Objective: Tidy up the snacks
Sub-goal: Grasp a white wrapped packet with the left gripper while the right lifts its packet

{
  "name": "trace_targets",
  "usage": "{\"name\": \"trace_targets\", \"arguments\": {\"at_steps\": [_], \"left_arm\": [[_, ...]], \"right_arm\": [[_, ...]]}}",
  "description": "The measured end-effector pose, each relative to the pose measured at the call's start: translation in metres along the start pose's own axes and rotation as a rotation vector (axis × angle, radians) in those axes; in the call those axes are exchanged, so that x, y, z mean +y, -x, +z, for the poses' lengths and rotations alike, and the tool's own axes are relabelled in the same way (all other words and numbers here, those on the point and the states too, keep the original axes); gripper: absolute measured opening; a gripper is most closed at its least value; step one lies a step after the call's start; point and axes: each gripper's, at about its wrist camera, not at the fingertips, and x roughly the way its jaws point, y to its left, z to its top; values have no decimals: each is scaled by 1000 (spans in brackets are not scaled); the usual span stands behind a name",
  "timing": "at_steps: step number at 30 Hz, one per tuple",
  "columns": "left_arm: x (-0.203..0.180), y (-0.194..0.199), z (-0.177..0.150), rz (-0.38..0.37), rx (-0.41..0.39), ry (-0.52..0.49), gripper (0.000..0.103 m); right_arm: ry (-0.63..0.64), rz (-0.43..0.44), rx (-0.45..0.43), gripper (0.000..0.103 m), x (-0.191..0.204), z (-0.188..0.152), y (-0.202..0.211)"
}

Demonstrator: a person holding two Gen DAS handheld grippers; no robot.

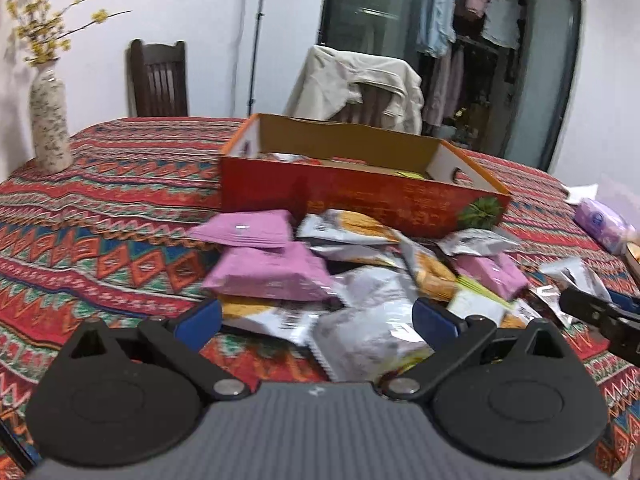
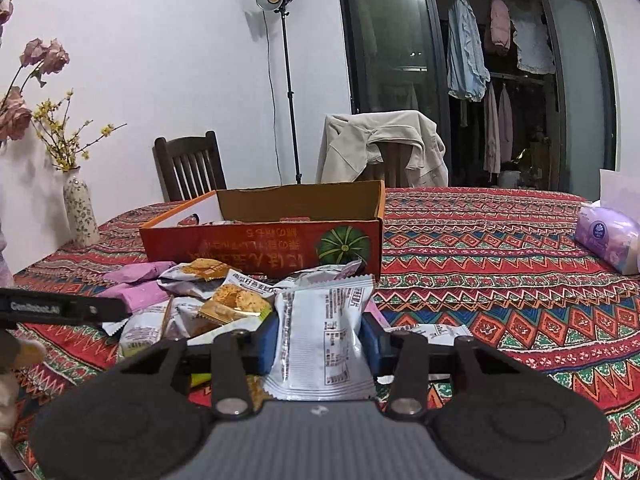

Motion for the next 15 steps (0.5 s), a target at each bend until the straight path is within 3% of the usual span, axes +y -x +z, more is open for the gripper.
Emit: {"name": "trace_targets", "arguments": {"at_steps": [6, 11, 15], "left_arm": [[-25, -14, 1, -1, 35, -7, 103], [-30, -32, -2, 54, 89, 28, 103], [-25, -34, -5, 36, 109, 75, 102]], "right_arm": [[-10, 23, -1, 42, -6, -3, 1], [-14, 40, 7, 42, -10, -6, -1], [-29, 55, 6, 42, -13, -8, -2]]}}
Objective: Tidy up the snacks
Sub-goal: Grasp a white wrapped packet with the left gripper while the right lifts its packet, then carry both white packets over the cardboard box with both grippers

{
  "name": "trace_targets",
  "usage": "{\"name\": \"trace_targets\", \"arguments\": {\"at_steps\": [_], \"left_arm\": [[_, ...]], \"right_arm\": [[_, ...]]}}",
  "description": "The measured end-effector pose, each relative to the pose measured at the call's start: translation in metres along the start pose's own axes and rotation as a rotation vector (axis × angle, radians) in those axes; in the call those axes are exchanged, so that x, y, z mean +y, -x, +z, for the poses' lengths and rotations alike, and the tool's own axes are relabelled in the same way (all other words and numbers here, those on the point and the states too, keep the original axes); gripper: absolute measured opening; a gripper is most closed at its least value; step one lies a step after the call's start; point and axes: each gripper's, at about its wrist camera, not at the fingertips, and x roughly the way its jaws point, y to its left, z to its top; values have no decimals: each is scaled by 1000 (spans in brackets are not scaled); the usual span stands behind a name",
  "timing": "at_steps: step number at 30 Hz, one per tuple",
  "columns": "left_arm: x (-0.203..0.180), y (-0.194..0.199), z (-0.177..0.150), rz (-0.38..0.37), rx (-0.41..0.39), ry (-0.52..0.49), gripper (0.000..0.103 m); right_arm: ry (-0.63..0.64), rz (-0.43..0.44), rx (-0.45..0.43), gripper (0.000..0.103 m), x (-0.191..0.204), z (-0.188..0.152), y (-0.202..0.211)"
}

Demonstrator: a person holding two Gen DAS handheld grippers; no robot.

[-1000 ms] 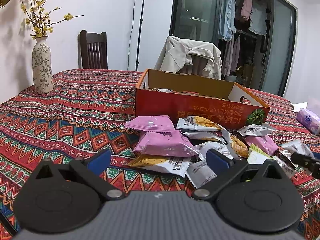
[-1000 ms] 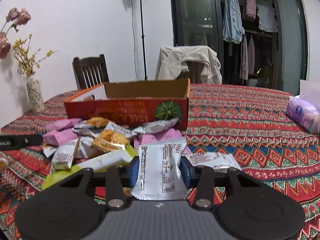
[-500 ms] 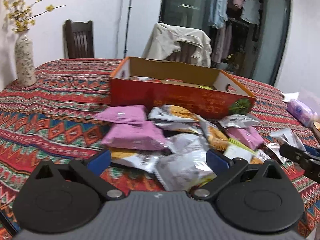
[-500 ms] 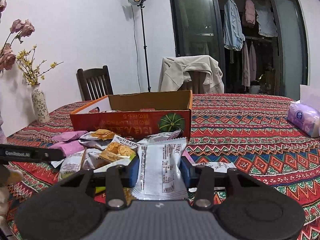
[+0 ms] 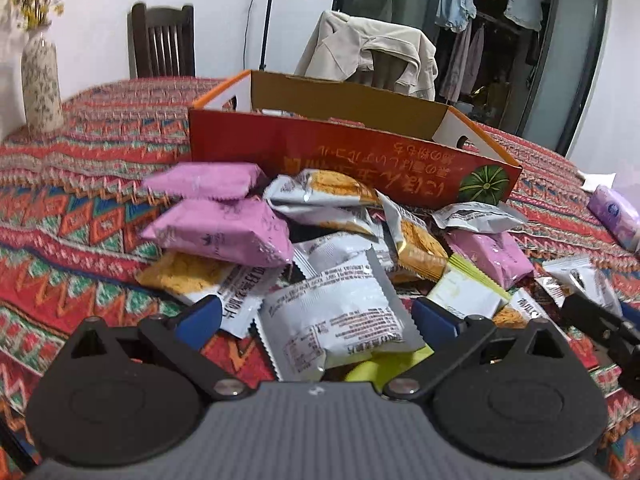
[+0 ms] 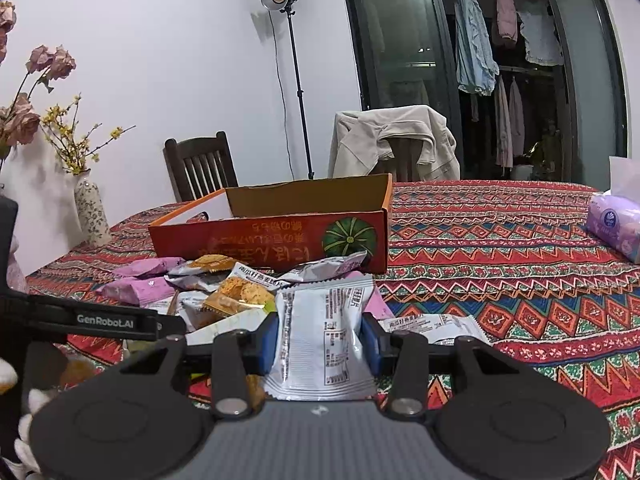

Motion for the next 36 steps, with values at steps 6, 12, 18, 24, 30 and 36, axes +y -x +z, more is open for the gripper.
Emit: {"name": "trace_targets", "arguments": {"at_steps": [6, 12, 18, 24, 30, 36], "left_arm": [[3, 4, 0, -18, 4, 19, 83], [3, 6, -2, -29, 7, 10, 56], [4, 20, -4, -45, -21, -7, 50], [3, 41, -4, -59, -72, -30, 50], [4, 62, 4, -68, -155, -65, 50], [4, 71, 23, -67, -240, -85, 50]], "right_arm": [[-20, 20, -4, 42, -1, -3, -1], [-15, 28, -11, 42, 2, -4, 7], [-11, 19, -29, 42, 5, -3, 18], [-2, 24, -34, 42, 12, 1, 23], [11, 16, -68, 42, 17, 14, 24], [36, -2, -116, 42, 26, 36, 18]]}}
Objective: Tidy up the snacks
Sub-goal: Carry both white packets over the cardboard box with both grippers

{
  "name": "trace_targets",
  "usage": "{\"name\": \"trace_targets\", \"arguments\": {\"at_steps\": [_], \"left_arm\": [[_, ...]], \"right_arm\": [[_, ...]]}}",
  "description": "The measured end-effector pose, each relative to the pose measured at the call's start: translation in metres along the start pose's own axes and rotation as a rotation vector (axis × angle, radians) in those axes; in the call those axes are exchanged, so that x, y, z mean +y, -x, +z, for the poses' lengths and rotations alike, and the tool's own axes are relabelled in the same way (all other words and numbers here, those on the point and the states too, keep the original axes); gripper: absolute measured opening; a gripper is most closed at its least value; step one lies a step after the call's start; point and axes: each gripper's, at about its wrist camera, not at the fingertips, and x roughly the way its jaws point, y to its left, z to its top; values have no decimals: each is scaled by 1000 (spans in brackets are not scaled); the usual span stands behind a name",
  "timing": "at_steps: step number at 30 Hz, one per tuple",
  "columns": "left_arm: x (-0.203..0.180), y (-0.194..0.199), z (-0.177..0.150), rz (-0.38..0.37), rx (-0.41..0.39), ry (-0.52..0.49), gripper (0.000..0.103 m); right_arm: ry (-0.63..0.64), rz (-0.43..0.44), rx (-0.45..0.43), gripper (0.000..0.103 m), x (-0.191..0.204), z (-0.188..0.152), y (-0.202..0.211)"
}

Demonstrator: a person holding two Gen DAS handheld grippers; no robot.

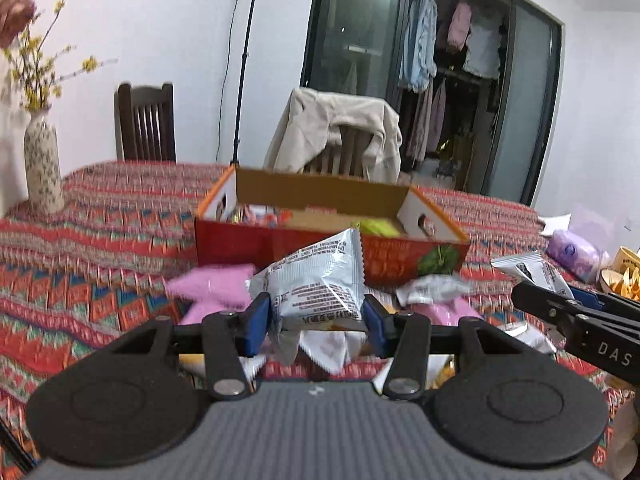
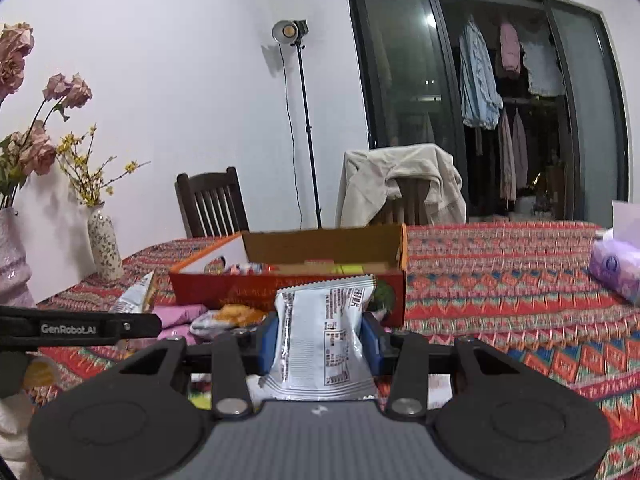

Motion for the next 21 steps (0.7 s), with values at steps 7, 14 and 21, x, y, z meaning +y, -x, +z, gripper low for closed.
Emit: {"name": "trace_targets", "arguments": {"at_steps": [7, 14, 21], "left_arm": [[2, -14, 36, 12, -95, -19, 50], [2, -45, 72, 26, -137, -32, 50], [7, -91, 104, 63, -142, 1, 50]], "right_arm": [[19, -19, -34, 42, 2, 36, -27], [15, -36, -58, 42, -1, 74, -68], [10, -66, -58, 42, -3, 103, -117]]}}
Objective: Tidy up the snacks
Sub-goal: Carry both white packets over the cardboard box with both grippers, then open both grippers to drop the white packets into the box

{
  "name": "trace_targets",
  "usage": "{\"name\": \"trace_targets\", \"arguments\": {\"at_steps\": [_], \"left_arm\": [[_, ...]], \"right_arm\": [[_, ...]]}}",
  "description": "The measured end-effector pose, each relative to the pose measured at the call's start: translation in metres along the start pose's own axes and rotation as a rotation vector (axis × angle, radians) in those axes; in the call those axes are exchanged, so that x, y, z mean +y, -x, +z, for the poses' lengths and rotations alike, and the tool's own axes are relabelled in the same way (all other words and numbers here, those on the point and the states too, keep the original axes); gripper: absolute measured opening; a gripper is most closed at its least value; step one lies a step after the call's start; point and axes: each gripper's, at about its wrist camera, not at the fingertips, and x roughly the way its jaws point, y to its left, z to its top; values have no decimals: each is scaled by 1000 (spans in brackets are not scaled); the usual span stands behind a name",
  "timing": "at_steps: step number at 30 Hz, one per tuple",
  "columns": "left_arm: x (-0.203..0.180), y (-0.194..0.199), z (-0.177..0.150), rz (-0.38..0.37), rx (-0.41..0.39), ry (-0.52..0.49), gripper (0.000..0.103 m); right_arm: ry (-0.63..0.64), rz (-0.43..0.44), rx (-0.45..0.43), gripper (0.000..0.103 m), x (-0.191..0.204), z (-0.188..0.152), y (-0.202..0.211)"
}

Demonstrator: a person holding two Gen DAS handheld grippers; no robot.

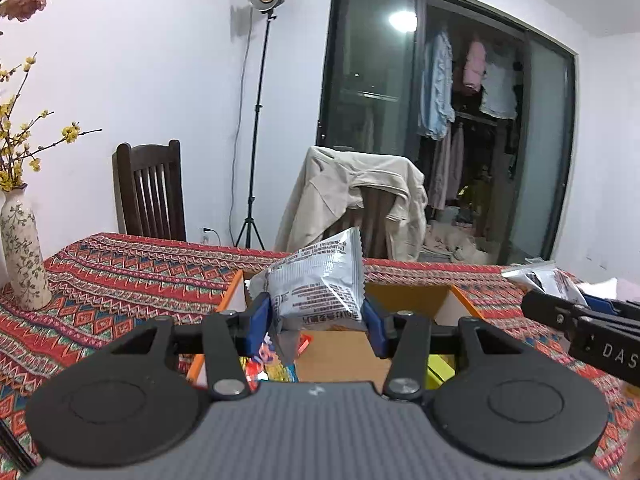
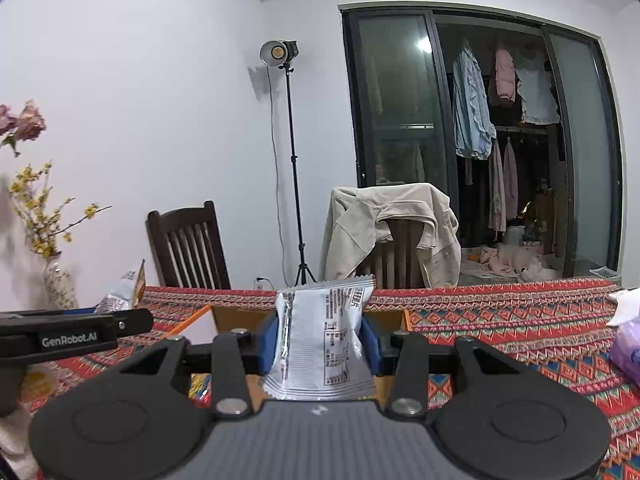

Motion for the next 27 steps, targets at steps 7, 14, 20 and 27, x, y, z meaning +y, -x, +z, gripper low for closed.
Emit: {"name": "trace_targets", "arguments": {"at_steps": [7, 14, 20, 27], "left_arm": [[8, -54, 7, 58, 15, 30, 50], [12, -92, -7, 68, 55, 20, 50], [15, -107, -17, 76, 93, 3, 50], [17, -100, -25, 75, 64, 9, 101]], "right_arm": [[-22, -33, 53, 42, -2, -3, -64], [-40, -36, 103, 42, -11, -21, -105], [-33, -34, 135, 42, -12, -32, -117], [-32, -32, 169, 89, -16, -41, -117]]}}
